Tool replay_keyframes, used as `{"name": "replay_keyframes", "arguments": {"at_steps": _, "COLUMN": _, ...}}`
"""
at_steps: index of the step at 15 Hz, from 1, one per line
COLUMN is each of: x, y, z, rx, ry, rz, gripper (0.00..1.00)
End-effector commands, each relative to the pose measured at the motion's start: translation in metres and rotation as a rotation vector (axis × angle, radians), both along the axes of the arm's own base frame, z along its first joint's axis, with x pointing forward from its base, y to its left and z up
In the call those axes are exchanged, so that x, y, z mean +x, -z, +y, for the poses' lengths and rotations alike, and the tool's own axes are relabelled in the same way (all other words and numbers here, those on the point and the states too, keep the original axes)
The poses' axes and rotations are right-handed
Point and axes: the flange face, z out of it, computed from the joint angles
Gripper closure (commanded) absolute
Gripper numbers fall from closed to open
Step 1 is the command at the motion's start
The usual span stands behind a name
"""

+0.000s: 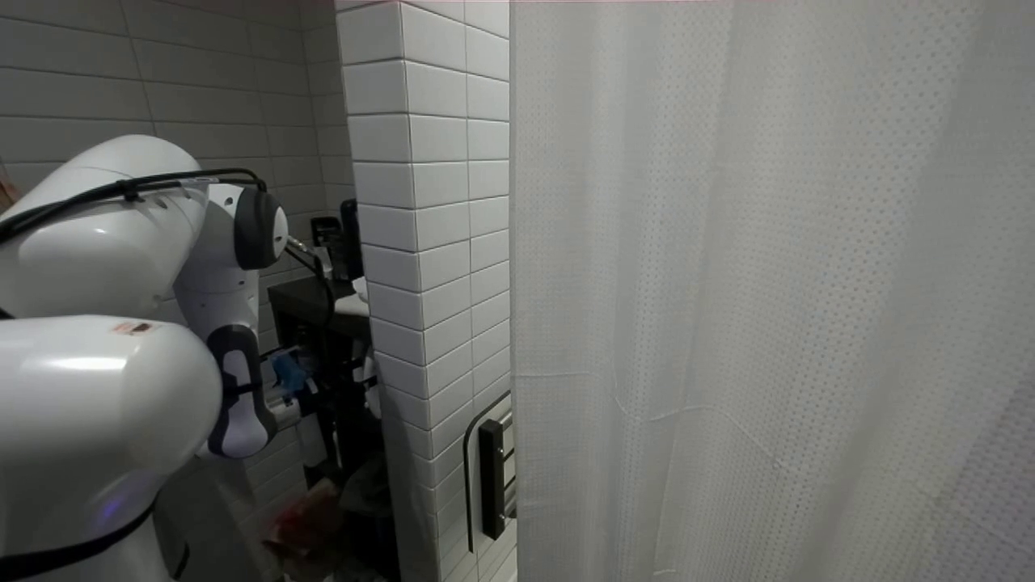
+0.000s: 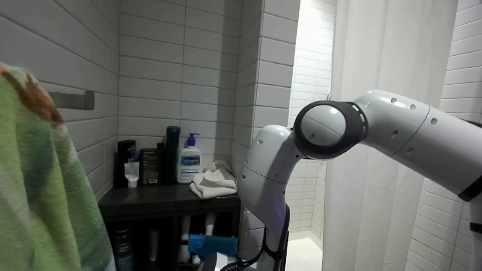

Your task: Move the first right bottle from the second shelf to the top shelf

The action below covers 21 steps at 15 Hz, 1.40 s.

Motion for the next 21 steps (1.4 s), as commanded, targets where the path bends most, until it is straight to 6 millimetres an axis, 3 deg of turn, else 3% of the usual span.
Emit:
{"name": "replay_keyframes", "arguments": {"at_steps": 1, "x": -0.001, "y": -0.003, "z": 0.009, "rx": 0.017, "ry": -0.039, "rz": 0.014, "gripper": 0.0}}
{"name": "replay_keyframes", "arguments": {"at_steps": 8, "x": -0.011, "y": -0.009, "z": 0.034, "rx": 0.008, "ry": -0.11, "rz": 0.008, "gripper": 0.0}}
{"name": "replay_keyframes", "arguments": {"at_steps": 21, "x": 0.02, "y": -0.011, "z": 0.025, "rx": 0.014, "ry": -0.1, "rz": 0.027, "gripper": 0.0}}
